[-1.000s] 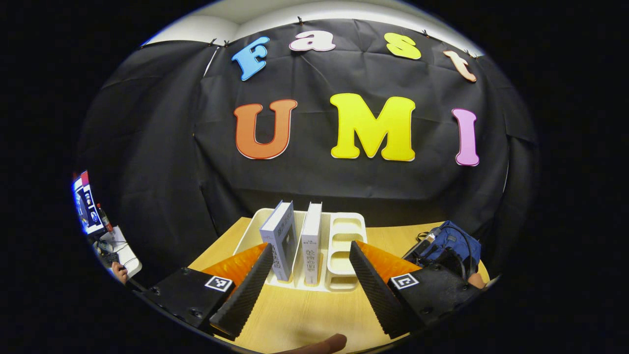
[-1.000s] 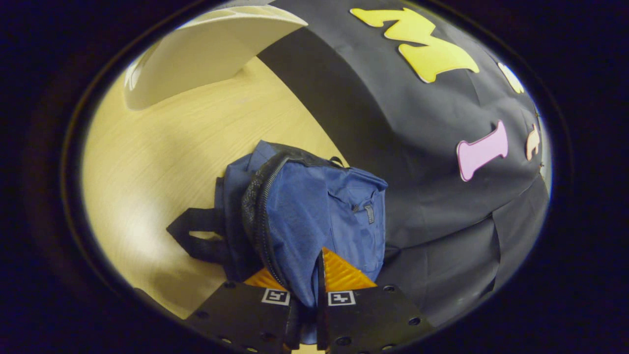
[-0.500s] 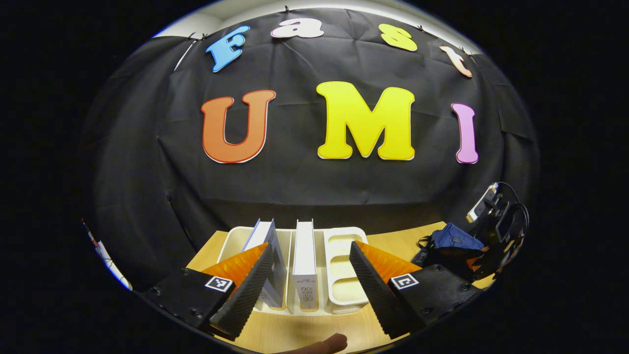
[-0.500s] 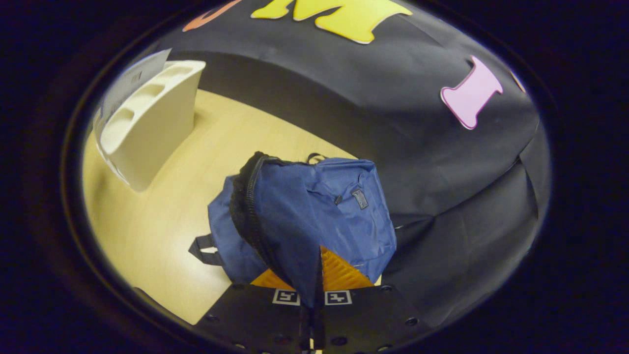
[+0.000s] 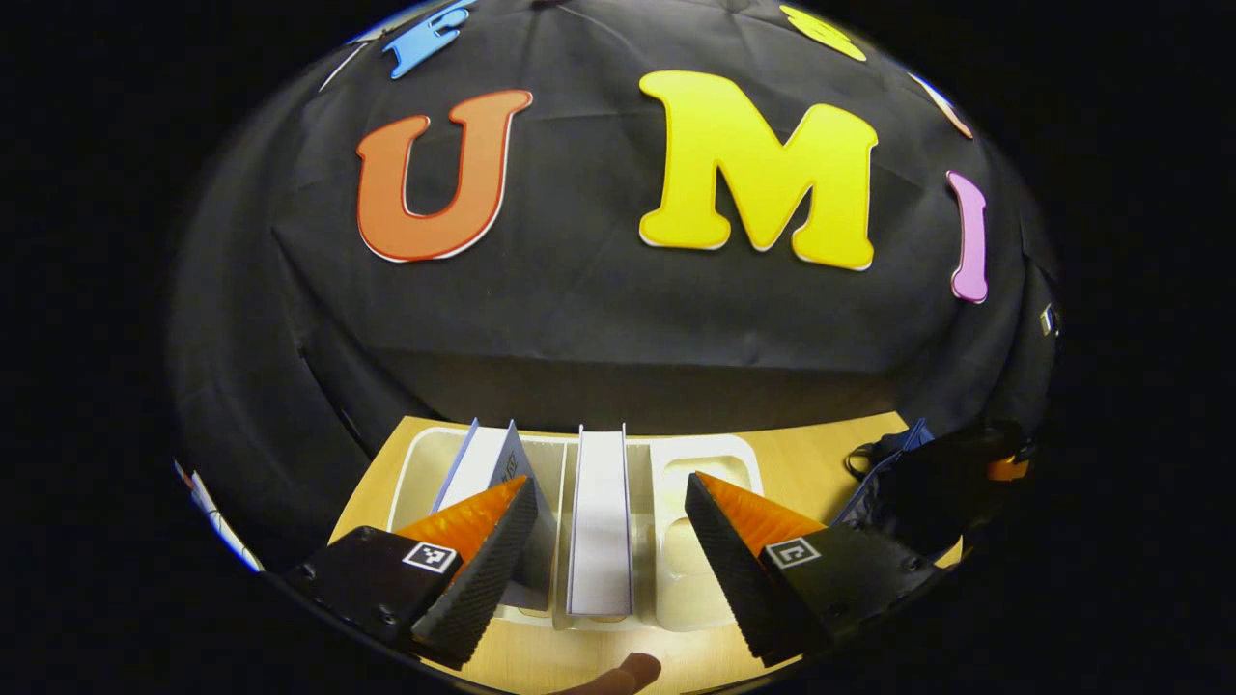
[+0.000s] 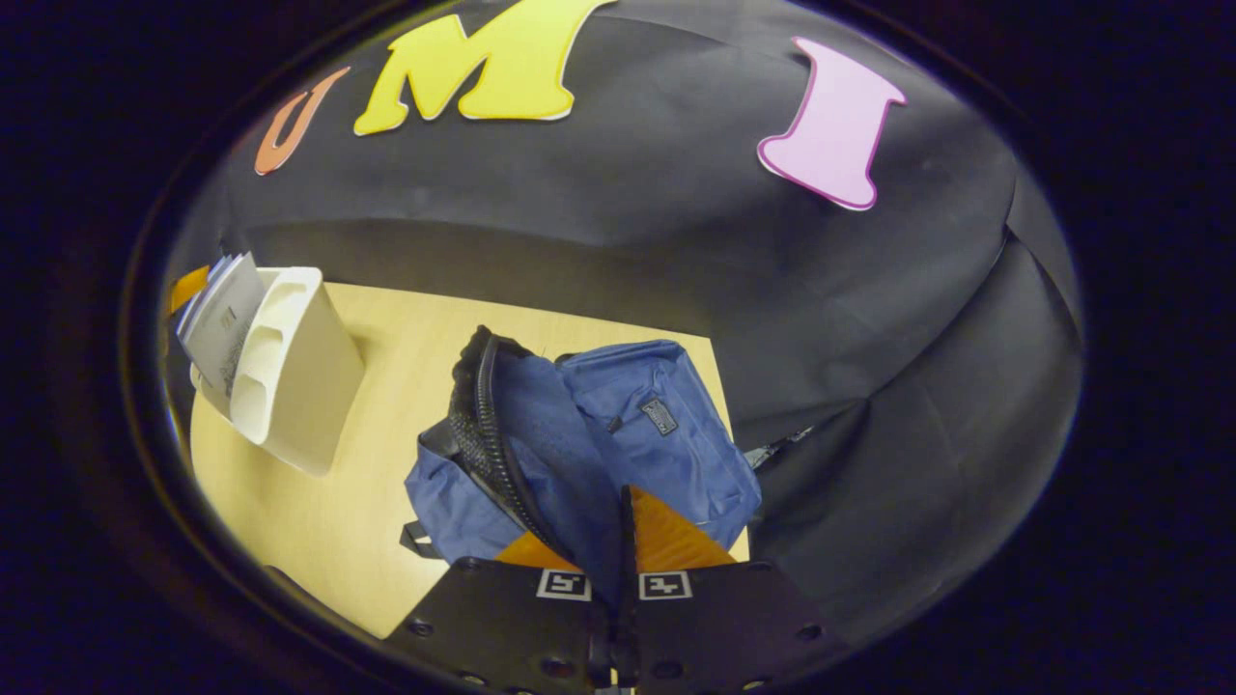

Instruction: Open the schoolbag, grab two books from the bookshelf and put them into the schoolbag.

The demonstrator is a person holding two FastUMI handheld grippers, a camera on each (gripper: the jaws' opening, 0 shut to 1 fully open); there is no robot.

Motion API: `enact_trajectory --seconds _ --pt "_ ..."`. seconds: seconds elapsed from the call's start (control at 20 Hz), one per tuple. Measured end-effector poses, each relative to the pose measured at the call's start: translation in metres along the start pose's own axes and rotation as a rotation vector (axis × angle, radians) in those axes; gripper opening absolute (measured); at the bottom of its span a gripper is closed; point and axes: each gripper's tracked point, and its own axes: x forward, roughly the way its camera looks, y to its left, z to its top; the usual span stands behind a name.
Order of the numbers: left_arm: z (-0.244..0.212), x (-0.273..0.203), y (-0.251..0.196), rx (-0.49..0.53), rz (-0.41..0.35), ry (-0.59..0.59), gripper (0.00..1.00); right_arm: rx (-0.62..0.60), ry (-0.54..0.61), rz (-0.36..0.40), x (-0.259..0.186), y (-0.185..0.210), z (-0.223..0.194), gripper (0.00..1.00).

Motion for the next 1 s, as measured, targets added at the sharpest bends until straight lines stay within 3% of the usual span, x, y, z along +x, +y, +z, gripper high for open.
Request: enact_trajectory --seconds 0.35,0.7,0.8,1.0 --pt "-0.033 0.040 -0.005 0.094 0.038 0.210 1.00 -0.023 -0.011 0.080 0.002 -0.012 0.010 0.00" --pt "-0.054 0.047 0.007 0.072 0.093 0.471 0.95 -0.062 -0.044 0.161 0.003 -0.016 0.009 0.03" --pt "-0.061 0.046 0.007 0.098 0.083 0.538 0.93 -0.050 -0.046 0.178 0.005 -0.017 0.007 0.03" --pt "-0.073 0.043 -0.007 0.089 0.034 0.632 0.78 -0.045 -0.048 0.195 0.006 -0.020 0.004 0.03"
